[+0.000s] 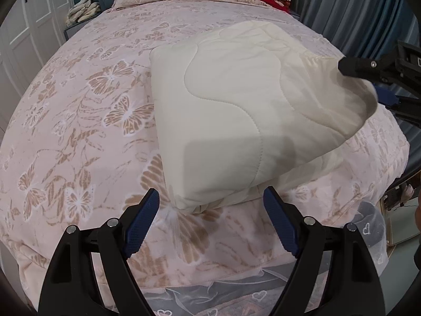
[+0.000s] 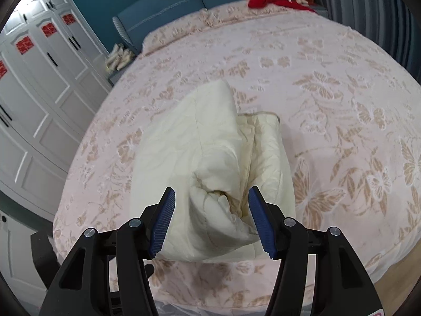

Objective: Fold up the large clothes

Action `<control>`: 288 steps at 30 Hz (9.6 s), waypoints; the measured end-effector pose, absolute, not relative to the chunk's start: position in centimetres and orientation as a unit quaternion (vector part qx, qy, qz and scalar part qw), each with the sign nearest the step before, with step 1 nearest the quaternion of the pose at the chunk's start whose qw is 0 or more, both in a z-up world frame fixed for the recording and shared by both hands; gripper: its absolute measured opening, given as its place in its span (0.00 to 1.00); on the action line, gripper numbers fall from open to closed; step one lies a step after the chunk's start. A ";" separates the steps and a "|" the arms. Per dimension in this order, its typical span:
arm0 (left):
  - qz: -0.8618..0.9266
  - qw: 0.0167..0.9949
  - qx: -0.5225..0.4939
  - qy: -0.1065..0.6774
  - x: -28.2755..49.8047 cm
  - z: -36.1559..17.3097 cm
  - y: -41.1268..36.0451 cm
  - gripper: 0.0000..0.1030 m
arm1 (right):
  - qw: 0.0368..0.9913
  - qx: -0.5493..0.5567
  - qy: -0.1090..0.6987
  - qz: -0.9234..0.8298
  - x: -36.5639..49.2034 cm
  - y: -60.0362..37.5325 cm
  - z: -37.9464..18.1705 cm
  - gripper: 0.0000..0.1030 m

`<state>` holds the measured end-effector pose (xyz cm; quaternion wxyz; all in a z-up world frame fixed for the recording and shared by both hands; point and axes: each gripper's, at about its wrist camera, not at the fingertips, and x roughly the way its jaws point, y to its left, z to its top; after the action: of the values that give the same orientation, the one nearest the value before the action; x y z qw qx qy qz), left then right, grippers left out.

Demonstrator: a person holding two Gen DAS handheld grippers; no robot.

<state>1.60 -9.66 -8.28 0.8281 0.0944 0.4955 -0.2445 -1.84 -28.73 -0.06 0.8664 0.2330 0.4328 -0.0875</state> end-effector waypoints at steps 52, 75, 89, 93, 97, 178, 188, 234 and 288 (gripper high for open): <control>-0.244 0.760 -0.090 0.596 6.6 -14.2 -5.2 0.11 | 0.843 0.271 0.451 -0.109 -8.4 -33.4 -5.9 0.10; -0.284 0.764 -0.117 0.567 9.4 -9.6 -7.8 0.79 | 0.827 0.343 0.416 -0.158 -10.9 -35.2 -6.9 0.69; -0.321 0.690 -0.234 0.605 10.9 -13.3 -6.2 0.61 | 0.786 0.432 0.435 -0.073 -6.1 -34.1 -10.6 0.39; -0.322 0.708 -0.229 0.585 10.1 -10.6 -2.7 0.56 | 0.809 0.397 0.433 -0.030 -5.7 -31.2 -7.6 0.30; -0.301 0.721 -0.217 0.585 7.5 -9.6 2.0 0.56 | 0.817 0.352 0.457 0.008 -6.2 -26.5 -6.9 0.30; -0.121 0.849 0.067 0.510 11.4 -12.3 -3.3 0.74 | 0.823 0.301 0.473 -0.091 3.9 -25.0 -13.3 0.06; -0.117 0.858 0.074 0.494 11.1 -13.4 -3.6 0.76 | 0.837 0.283 0.459 -0.093 3.7 -24.5 -13.7 0.06; -0.187 0.791 -0.118 0.571 4.6 -11.2 7.2 0.92 | 0.837 0.295 0.445 -0.119 -10.3 -22.0 -7.2 0.68; -0.406 0.862 -0.138 0.270 13.2 12.5 5.7 0.55 | 0.951 0.223 0.203 0.066 1.8 -22.0 16.4 0.28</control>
<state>13.24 5.73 12.46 0.8624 -0.1381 0.2696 -0.4057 1.80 -21.96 16.41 0.9510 0.2233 0.2034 0.0658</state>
